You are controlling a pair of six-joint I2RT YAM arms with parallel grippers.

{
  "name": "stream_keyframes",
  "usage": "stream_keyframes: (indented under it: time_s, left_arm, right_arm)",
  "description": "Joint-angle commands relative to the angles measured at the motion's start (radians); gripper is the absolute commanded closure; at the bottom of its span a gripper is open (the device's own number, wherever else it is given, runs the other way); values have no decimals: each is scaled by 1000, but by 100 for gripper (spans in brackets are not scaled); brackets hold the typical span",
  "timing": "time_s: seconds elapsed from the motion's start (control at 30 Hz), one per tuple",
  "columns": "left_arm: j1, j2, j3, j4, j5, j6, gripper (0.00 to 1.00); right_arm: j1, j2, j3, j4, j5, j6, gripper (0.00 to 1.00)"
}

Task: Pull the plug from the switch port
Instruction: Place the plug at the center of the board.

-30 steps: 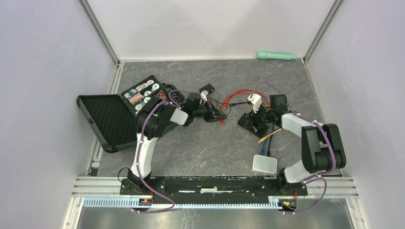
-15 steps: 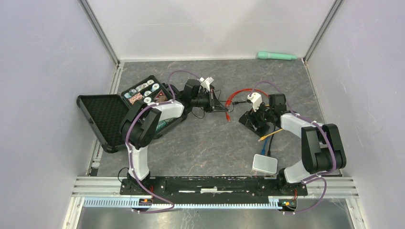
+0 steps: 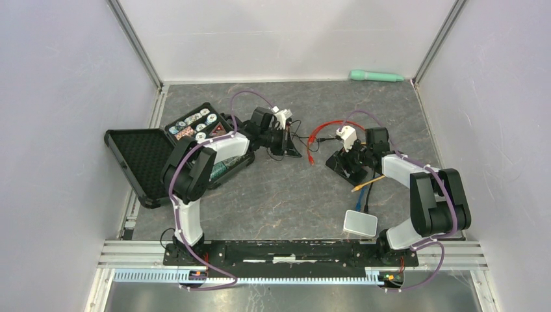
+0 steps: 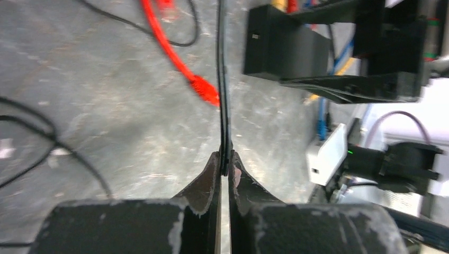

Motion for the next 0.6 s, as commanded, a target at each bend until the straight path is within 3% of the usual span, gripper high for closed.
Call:
stream_keyframes:
  time_s: [0.0,0.27,0.57]
  left_arm:
    - [25,-26,94,-163,-180,221,91]
    - [31,134,330,-358,-304,316,77]
    - [31,239,426,-370,-326,300,65]
  right_arm:
    - [1,-20,29,8,30,-16,85]
    - [1,-13,36,-1,30,-25,76]
    - [0,-7,38,-5,24,-25,74]
